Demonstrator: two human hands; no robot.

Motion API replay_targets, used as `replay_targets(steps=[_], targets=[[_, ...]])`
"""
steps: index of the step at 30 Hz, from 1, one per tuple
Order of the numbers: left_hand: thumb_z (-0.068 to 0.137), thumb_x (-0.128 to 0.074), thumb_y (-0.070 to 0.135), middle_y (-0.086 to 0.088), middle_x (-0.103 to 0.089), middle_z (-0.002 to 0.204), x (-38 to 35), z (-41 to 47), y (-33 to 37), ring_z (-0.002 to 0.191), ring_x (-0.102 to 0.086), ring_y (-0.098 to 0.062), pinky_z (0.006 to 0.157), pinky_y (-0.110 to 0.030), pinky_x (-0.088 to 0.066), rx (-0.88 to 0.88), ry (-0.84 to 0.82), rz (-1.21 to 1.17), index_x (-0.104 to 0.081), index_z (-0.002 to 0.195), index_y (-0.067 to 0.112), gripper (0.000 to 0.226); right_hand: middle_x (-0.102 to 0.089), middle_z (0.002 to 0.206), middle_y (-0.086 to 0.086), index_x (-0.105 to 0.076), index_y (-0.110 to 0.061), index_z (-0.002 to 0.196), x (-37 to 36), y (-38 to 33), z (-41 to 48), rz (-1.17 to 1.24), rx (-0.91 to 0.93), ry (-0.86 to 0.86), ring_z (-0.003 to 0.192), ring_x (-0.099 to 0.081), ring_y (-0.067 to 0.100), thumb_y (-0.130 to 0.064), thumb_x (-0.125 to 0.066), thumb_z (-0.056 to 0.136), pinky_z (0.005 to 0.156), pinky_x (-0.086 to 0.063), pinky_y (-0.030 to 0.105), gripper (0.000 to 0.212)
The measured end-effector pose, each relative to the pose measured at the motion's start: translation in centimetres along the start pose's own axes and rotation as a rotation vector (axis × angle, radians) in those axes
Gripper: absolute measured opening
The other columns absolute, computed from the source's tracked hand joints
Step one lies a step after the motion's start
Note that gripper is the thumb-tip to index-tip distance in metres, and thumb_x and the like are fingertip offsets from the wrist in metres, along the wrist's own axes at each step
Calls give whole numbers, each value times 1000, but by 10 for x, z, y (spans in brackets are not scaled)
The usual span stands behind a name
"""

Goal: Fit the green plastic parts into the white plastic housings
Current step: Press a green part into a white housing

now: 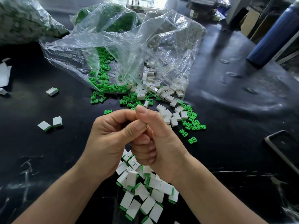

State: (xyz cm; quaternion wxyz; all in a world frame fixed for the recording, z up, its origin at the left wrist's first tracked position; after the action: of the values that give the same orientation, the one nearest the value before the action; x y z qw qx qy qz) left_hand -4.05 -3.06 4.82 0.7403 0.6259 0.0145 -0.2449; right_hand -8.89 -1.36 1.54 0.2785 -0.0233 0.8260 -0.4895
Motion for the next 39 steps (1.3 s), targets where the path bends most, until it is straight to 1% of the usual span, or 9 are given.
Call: replay_targets(steps=[9,12,15,19,22,24,27,30,39], targets=[[63,-68,25,2,-66,60,2,1,1,50,-61,-7,52,-17,-51,1,9,111,-74,73,18,13,-24,39,-13,-37,-25,42,6,2,2,-106,-80,-107,36,-17,4,-71,-37,69,35,-14,16,53],[63,-72,33,3,-66,60,4,2,2,52,-60,-6,52,-17,-50,-18,12,171,-74,77,21,18,-27,41,-15,-46,-26,44,5,0,0,-167,-55,-148,38,-18,3,-74,-30,71,38,-11,19,57],[62,-74,43,3,-66,59,7,2,2,52,-59,-5,51,-17,-48,-20,3,221,-74,80,23,27,-26,43,-13,-46,-25,43,10,0,1,-216,-52,-94,39,-17,5,-75,-32,70,38,-12,18,58],[64,-76,31,0,-65,63,1,4,0,56,-61,-9,57,-19,-51,25,-140,207,-70,89,12,33,-25,40,-11,-47,-22,35,21,-1,0,-315,-55,-2,37,-18,6,-83,-39,61,37,-15,16,66],[61,-79,30,-7,-56,70,6,4,-2,67,-55,-19,61,-32,-50,40,-146,365,-69,91,8,38,-27,41,-8,-47,-21,35,23,-2,-1,-380,-49,26,38,-19,6,-77,-39,56,38,-15,17,60],[60,-78,32,-15,-46,74,11,4,-5,72,-50,-24,61,-46,-50,65,-102,418,-67,79,0,38,-31,40,-11,-52,-21,51,22,-3,-1,-369,-39,22,38,-20,6,-74,-42,57,38,-15,17,54],[62,-79,42,-12,-47,74,8,3,-3,67,-50,-16,52,-31,-47,49,-95,347,-65,71,-4,50,-36,38,-10,-52,-15,63,17,-3,-1,-354,-32,-29,36,-21,4,-74,-44,66,37,-16,16,59],[62,-76,47,9,-50,68,3,3,-2,61,-48,-5,48,-19,-43,56,-115,274,-74,67,21,26,-30,42,-9,-57,-11,60,15,0,-1,-341,-55,-67,37,-21,6,-76,-37,69,37,-18,16,68],[61,-77,48,3,-55,59,2,0,-2,55,-48,-5,40,-17,-33,33,-46,126,-77,80,18,36,-36,35,-14,-61,-36,43,-1,-7,-2,-204,34,-143,32,-24,1,-60,-25,85,34,-17,11,60]])
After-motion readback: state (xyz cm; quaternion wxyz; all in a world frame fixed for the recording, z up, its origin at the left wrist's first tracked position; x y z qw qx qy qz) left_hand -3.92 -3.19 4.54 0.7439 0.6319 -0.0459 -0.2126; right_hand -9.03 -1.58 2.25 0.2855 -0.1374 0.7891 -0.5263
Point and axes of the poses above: each hand's wrist, its own z-axis towards the middle knuckle, its own x-axis out of the back of the hand, y = z × x, the point moved 9 cm from there along z, towards the middle knuckle
